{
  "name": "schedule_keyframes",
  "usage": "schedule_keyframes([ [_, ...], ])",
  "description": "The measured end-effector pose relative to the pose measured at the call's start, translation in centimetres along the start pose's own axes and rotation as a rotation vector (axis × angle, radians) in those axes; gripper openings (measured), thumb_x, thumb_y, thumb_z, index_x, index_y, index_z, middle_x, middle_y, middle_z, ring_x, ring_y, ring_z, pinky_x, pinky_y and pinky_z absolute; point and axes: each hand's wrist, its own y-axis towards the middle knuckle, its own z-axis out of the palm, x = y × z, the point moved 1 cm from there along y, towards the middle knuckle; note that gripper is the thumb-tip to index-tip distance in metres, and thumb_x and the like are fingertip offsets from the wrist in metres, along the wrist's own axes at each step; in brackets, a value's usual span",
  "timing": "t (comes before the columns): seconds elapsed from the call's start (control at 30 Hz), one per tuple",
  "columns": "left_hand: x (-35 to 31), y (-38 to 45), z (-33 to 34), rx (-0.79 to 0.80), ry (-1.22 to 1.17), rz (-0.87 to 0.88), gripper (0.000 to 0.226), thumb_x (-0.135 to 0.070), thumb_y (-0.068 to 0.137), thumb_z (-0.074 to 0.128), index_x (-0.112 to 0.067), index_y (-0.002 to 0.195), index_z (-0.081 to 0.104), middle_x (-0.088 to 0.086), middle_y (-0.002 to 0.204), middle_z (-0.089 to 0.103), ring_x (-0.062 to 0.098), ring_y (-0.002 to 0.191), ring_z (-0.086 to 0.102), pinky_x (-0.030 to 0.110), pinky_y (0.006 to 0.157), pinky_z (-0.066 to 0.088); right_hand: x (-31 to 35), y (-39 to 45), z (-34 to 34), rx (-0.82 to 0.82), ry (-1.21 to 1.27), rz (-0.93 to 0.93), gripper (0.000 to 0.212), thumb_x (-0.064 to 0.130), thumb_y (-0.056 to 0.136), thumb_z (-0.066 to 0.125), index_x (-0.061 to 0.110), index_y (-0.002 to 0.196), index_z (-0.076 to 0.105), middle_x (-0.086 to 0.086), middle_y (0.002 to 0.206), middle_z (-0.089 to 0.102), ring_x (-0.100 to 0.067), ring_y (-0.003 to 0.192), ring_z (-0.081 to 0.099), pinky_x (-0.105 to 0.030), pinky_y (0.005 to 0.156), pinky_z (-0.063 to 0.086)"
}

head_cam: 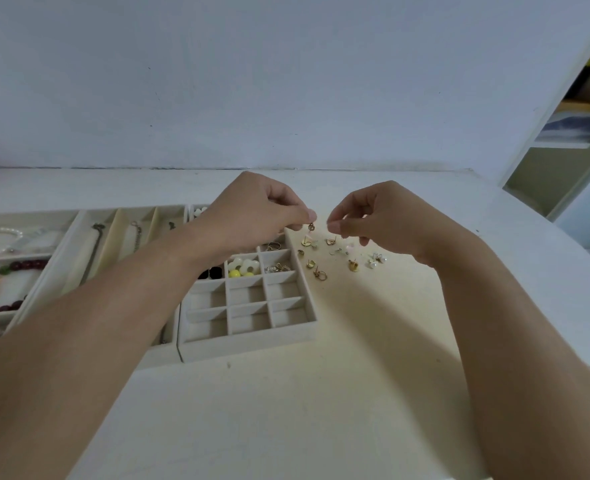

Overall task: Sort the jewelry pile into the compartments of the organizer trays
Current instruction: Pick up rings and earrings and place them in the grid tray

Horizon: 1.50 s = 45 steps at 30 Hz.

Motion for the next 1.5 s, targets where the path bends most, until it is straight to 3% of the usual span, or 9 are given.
schedule_keyframes([
  [0.07, 0.1, 0.1, 0.0, 0.028, -0.042, -0.024, 0.011, -0.027, 0.078, 0.084, -0.019, 0.073, 0.078, 0.001, 0.081, 0.078, 0.015, 0.081, 0.071, 0.044, 0.091, 0.057, -0.5, 0.1, -0.3, -0.022, -0.087, 0.033, 0.005, 0.025, 0.083, 0.081, 0.024, 0.081, 0.077, 0.012, 0.065, 0.068, -0.015, 0.061, 0.054, -0.021, 0.05, 0.04],
  [0.13, 0.2, 0.1, 0.0, 0.043, -0.085, -0.029, 0.012, -0.021, 0.076, 0.086, -0.014, 0.072, 0.077, 0.005, 0.082, 0.078, 0.02, 0.088, 0.074, 0.046, 0.095, 0.057, -0.6, 0.1, -0.4, 0.019, -0.15, 0.054, 0.006, 0.025, 0.08, 0.083, 0.026, 0.079, 0.078, 0.012, 0.067, 0.069, -0.016, 0.06, 0.053, -0.019, 0.049, 0.041],
  [0.27, 0.0, 0.1, 0.2, 0.063, -0.14, -0.038, 0.017, -0.012, 0.076, 0.084, -0.004, 0.076, 0.069, 0.008, 0.083, 0.078, 0.018, 0.086, 0.075, 0.043, 0.092, 0.056, -0.2, 0.0, 0.4, 0.157, -0.325, 0.038, 0.01, 0.032, 0.077, 0.085, 0.037, 0.083, 0.079, 0.014, 0.072, 0.07, -0.009, 0.06, 0.061, -0.022, 0.058, 0.046],
  [0.4, 0.2, 0.3, 0.3, 0.021, -0.142, -0.042, 0.017, -0.014, 0.076, 0.085, -0.008, 0.074, 0.07, 0.005, 0.077, 0.076, 0.013, 0.075, 0.073, 0.04, 0.086, 0.057, 0.3, -0.1, 1.5, 0.212, -0.391, 0.047, 0.018, 0.042, 0.075, 0.086, 0.036, 0.09, 0.078, 0.017, 0.07, 0.064, 0.002, 0.055, 0.055, -0.013, 0.049, 0.036],
  [0.67, 0.2, 0.0, 0.0, -0.028, -0.127, -0.043, 0.024, -0.024, 0.073, 0.088, -0.006, 0.083, 0.077, 0.004, 0.075, 0.076, 0.004, 0.064, 0.067, 0.014, 0.065, 0.053, 0.2, 0.3, 3.4, 0.179, -0.436, 0.09, 0.015, 0.042, 0.072, 0.086, 0.033, 0.074, 0.074, 0.006, 0.082, 0.072, -0.014, 0.075, 0.065, -0.028, 0.063, 0.049],
  [0.9, 0.5, -1.6, -1.2, -0.058, -0.115, -0.064, 0.019, -0.018, 0.07, 0.09, -0.009, 0.081, 0.078, 0.007, 0.082, 0.078, 0.014, 0.078, 0.072, 0.031, 0.083, 0.058, 0.9, -0.3, 3.1, 0.199, -0.419, 0.092, 0.005, 0.022, 0.08, 0.076, 0.027, 0.079, 0.075, 0.008, 0.07, 0.069, -0.01, 0.063, 0.062, -0.021, 0.053, 0.042],
  [1.13, 1.8, -4.4, -4.2, -0.088, -0.017, -0.081, 0.012, -0.015, 0.076, 0.086, -0.016, 0.087, 0.081, -0.009, 0.084, 0.078, 0.004, 0.084, 0.074, 0.016, 0.081, 0.054, 2.0, -0.8, 1.6, 0.114, -0.136, -0.047, 0.011, 0.012, 0.085, 0.073, 0.023, 0.085, 0.076, 0.003, 0.069, 0.074, -0.015, 0.058, 0.068, -0.027, 0.049, 0.046],
  [1.37, 3.1, -7.0, -5.9, -0.079, -0.044, -0.069, 0.025, -0.018, 0.072, 0.089, -0.029, 0.093, 0.081, -0.009, 0.091, 0.079, 0.005, 0.096, 0.072, 0.028, 0.1, 0.051, 6.0, -1.7, 5.5, 0.231, 0.242, -0.287, 0.006, 0.005, 0.088, 0.076, 0.006, 0.094, 0.075, -0.011, 0.082, 0.076, -0.015, 0.067, 0.068, -0.031, 0.067, 0.056],
  [1.5, 3.6, -8.2, -6.5, -0.091, -0.177, -0.012, 0.031, -0.004, 0.072, 0.086, -0.016, 0.101, 0.079, 0.0, 0.095, 0.079, 0.013, 0.097, 0.074, 0.032, 0.099, 0.054, 7.8, -1.4, 7.1, 0.22, 0.256, -0.322, 0.006, 0.004, 0.089, 0.074, 0.004, 0.095, 0.074, -0.008, 0.079, 0.076, -0.015, 0.065, 0.07, -0.028, 0.063, 0.056],
])
